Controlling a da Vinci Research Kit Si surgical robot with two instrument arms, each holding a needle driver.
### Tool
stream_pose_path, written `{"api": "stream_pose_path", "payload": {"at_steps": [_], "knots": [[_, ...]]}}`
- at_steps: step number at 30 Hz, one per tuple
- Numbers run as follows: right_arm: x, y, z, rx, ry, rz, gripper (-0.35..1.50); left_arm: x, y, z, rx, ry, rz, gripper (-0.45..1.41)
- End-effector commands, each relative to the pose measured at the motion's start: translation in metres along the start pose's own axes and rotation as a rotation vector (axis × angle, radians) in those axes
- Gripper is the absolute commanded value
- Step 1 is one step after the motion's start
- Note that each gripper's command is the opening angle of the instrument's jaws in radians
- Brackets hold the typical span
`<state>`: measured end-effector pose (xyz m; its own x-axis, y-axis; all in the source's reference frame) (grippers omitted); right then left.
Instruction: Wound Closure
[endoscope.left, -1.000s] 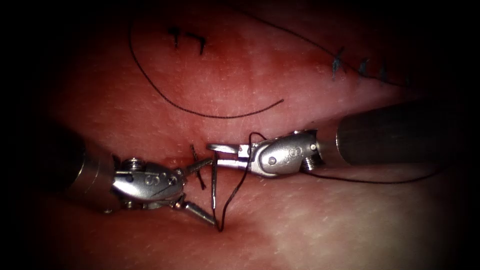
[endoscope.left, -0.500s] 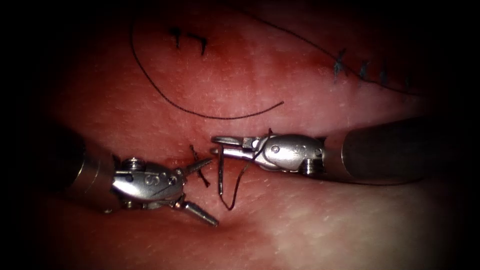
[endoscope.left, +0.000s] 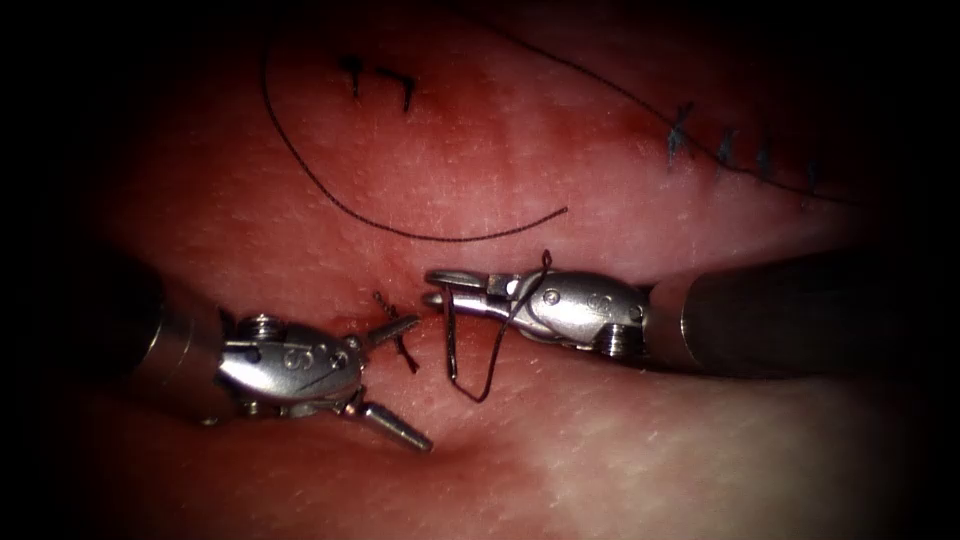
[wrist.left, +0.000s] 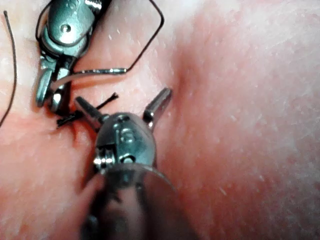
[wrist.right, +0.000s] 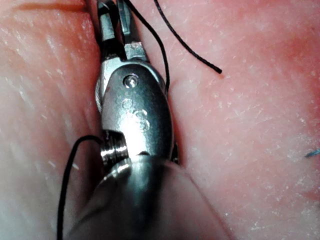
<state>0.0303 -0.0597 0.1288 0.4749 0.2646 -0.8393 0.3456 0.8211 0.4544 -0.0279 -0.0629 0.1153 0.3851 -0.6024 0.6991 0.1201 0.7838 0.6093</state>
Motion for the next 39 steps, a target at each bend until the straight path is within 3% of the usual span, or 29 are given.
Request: {"api": "stream_pose_path", "payload": {"at_steps": [1, 7, 14, 19, 24, 25, 26, 27, 28, 31, 32, 39], "knots": [[-0.0010, -0.0005, 0.0015, 0.020, -0.011, 0.005, -0.35, 0.0008, -0.0006, 0.0007, 0.002, 0.000, -0.002, 0.93], [-0.0020, -0.0022, 0.0018, 0.154, -0.091, -0.004, -0.35, 0.0008, -0.0006, 0.0007, 0.002, 0.000, -0.002, 0.93], [-0.0040, -0.0031, 0.0027, 0.191, -0.288, 0.005, -0.35, 0.0008, -0.0006, 0.0007, 0.002, 0.000, -0.008, 0.93], [-0.0040, -0.0032, 0.0025, 0.194, -0.291, 0.040, -0.35, 0.0008, -0.0006, 0.0007, 0.002, 0.000, -0.008, 0.93], [-0.0014, -0.0011, 0.0015, 0.128, -0.091, -0.043, -0.35, 0.0008, -0.0006, 0.0007, 0.002, 0.000, -0.008, 0.93], [-0.0003, -0.0006, 0.0010, 0.106, -0.053, -0.049, 0.14, 0.0008, -0.0006, 0.0007, 0.002, 0.000, -0.008, 0.93], [0.0018, 0.0000, 0.0001, 0.029, 0.025, -0.055, 1.15, 0.0008, -0.0006, 0.0007, 0.002, 0.000, -0.008, 0.93], [0.0028, 0.0004, -0.0003, -0.025, 0.047, -0.052, 1.31, 0.0008, -0.0006, 0.0007, 0.002, 0.000, -0.008, 0.93], [0.0041, 0.0007, -0.0011, -0.075, 0.077, -0.047, 1.41, 0.0008, -0.0006, 0.0007, 0.001, 0.000, -0.008, 0.93], [0.0074, 0.0013, -0.0034, -0.164, 0.132, -0.074, 1.48, 0.0008, -0.0006, 0.0008, 0.000, 0.000, -0.008, 0.93], [0.0096, 0.0015, -0.0051, -0.213, 0.146, -0.085, 1.48, 0.0009, -0.0007, 0.0010, -0.001, 0.000, -0.013, 0.93], [0.0151, 0.0020, -0.0105, -0.354, 0.143, -0.201, 1.48, 0.0013, -0.0008, 0.0015, -0.006, 0.007, -0.015, 0.93]]}}
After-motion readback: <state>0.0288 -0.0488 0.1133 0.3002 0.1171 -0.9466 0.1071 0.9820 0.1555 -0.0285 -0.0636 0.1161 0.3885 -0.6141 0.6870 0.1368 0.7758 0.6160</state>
